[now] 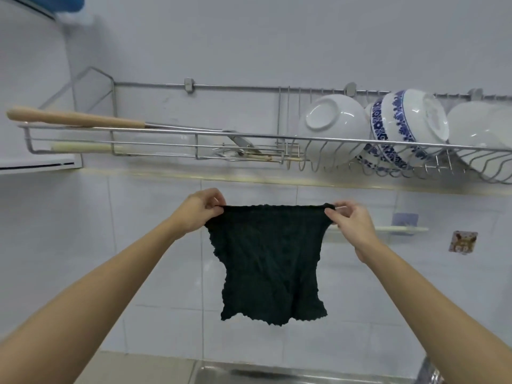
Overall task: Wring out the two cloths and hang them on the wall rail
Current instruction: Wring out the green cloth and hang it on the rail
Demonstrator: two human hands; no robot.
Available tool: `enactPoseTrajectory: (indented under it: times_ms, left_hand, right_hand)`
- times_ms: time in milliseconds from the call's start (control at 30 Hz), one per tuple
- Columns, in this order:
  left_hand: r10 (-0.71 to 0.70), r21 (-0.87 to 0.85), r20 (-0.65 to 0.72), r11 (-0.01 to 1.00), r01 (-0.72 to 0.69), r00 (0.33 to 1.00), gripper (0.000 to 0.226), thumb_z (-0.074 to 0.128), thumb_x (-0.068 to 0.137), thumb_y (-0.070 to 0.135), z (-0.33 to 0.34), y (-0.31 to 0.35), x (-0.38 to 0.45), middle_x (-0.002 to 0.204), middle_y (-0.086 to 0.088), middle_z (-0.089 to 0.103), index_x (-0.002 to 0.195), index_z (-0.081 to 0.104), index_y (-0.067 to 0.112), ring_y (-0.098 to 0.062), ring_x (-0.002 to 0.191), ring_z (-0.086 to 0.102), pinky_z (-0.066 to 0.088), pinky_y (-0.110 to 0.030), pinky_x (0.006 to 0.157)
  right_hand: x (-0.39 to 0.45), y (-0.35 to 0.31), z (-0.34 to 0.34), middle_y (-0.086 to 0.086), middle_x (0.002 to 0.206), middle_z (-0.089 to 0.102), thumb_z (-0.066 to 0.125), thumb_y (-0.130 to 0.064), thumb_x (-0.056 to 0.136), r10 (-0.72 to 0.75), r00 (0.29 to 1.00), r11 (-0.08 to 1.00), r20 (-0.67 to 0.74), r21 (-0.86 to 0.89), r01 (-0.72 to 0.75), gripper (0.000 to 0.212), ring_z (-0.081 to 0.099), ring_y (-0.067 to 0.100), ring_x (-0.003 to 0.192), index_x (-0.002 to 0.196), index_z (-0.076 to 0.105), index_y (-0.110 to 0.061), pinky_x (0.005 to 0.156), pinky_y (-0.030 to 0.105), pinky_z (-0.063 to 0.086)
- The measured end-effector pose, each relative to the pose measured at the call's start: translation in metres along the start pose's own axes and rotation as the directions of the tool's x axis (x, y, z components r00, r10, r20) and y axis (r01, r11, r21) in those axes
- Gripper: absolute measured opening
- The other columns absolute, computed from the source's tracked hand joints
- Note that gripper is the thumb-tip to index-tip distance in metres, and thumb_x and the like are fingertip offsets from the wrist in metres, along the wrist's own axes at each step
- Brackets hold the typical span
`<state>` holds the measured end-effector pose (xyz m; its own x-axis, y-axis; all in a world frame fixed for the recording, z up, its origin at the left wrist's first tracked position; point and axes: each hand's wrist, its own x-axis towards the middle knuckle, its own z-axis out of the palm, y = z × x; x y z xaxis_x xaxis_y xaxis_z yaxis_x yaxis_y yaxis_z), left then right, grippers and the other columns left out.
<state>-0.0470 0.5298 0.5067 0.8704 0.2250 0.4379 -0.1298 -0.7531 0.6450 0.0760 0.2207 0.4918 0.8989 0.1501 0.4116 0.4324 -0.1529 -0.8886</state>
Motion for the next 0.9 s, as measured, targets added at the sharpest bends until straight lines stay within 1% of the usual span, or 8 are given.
enactPoseTrajectory:
  times_ms: [167,333,400,467,600,667,767,900]
  left_hand:
    - [-0.009,0.221,-0.142,0.974,0.041,0.99,0.011,0.045,0.095,0.007,0.027,-0.001,0.048,0.096,-0.007,0.062,0.096,0.052,0.015,-0.027,0.078,0.057,0.048,-0.034,0.065]
    - [0.221,0.582,-0.081,0.802,-0.134,0.972,0.015,0.04,0.095,0.008,0.062,-0.022,0.065,0.099,-0.004,0.053,0.096,0.055,0.011,-0.028,0.094,0.051,0.04,-0.029,0.07]
    - [0.376,0.657,-0.052,0.71,-0.251,0.925,0.018,0.039,0.098,0.022,0.064,-0.026,0.067,0.086,0.015,0.048,0.095,0.056,0.017,-0.019,0.095,0.046,0.036,-0.025,0.071]
    - [0.457,0.656,-0.022,0.678,-0.332,0.889,0.015,0.043,0.097,0.021,0.058,-0.028,0.069,0.083,0.017,0.043,0.098,0.057,0.016,-0.019,0.095,0.044,0.035,-0.029,0.079]
    - [0.673,0.794,0.212,0.304,-0.526,0.708,0.013,0.054,0.084,-0.002,0.047,-0.051,0.073,0.099,-0.013,0.052,0.092,0.058,0.008,-0.03,0.085,0.048,0.043,-0.041,0.08]
    - [0.692,0.808,0.241,0.246,-0.535,0.681,0.02,0.045,0.086,-0.001,0.045,-0.057,0.075,0.098,-0.013,0.054,0.092,0.061,0.008,-0.029,0.083,0.05,0.041,-0.04,0.079]
    - [0.668,0.811,0.259,0.243,-0.533,0.698,0.018,0.047,0.09,0.001,0.041,-0.057,0.072,0.094,-0.011,0.057,0.091,0.064,0.007,-0.026,0.078,0.051,0.043,-0.036,0.072]
    - [0.445,0.682,0.23,0.561,-0.47,0.865,0.022,0.046,0.096,0.013,0.045,-0.059,0.068,0.101,-0.004,0.06,0.101,0.068,0.013,-0.021,0.091,0.048,0.044,-0.036,0.083]
  right_hand:
    - [0.036,0.006,0.019,-0.002,0.075,0.059,0.059,-0.015,0.09,-0.137,0.983,0.966,-0.119,-0.237,0.106,0.003,0.054,0.02,0.075,0.092,0.057,-0.014,0.058,0.025,0.038]
    - [0.054,0.038,0.033,0.002,0.091,0.065,0.056,-0.016,0.09,-0.18,0.98,0.87,-0.081,-0.478,0.12,0.005,0.06,0.024,0.081,0.094,0.059,-0.015,0.072,0.036,0.051]
    - [0.058,0.046,0.039,0.004,0.095,0.062,0.053,-0.013,0.09,-0.257,0.966,0.766,-0.017,-0.613,0.193,0.007,0.058,0.026,0.083,0.097,0.056,-0.012,0.072,0.038,0.05]
    - [0.059,0.049,0.044,0.011,0.099,0.056,0.052,-0.006,0.09,-0.366,0.929,0.613,0.049,-0.738,0.281,0.01,0.054,0.03,0.08,0.099,0.053,-0.007,0.066,0.037,0.044]
    - [0.062,0.052,0.046,0.016,0.099,0.05,0.06,0.008,0.075,-0.468,0.876,0.416,0.117,-0.845,0.335,0.022,0.047,0.034,0.086,0.09,0.054,-0.007,0.07,0.041,0.043]
    - [0.062,0.055,0.045,0.014,0.092,0.052,0.065,0.012,0.061,-0.483,0.849,0.345,0.214,-0.845,0.409,0.031,0.047,0.033,0.085,0.081,0.055,-0.01,0.073,0.04,0.04]
    - [0.057,0.06,0.042,0.012,0.083,0.055,0.07,0.016,0.051,-0.478,0.813,0.287,0.333,-0.815,0.503,0.042,0.049,0.031,0.076,0.082,0.056,-0.009,0.071,0.035,0.035]
    - [0.046,0.065,0.041,0.002,0.084,0.049,0.051,0.014,0.066,-0.419,0.866,0.423,0.274,-0.784,0.453,0.037,0.043,0.024,0.077,0.088,0.046,-0.016,0.069,0.03,0.028]
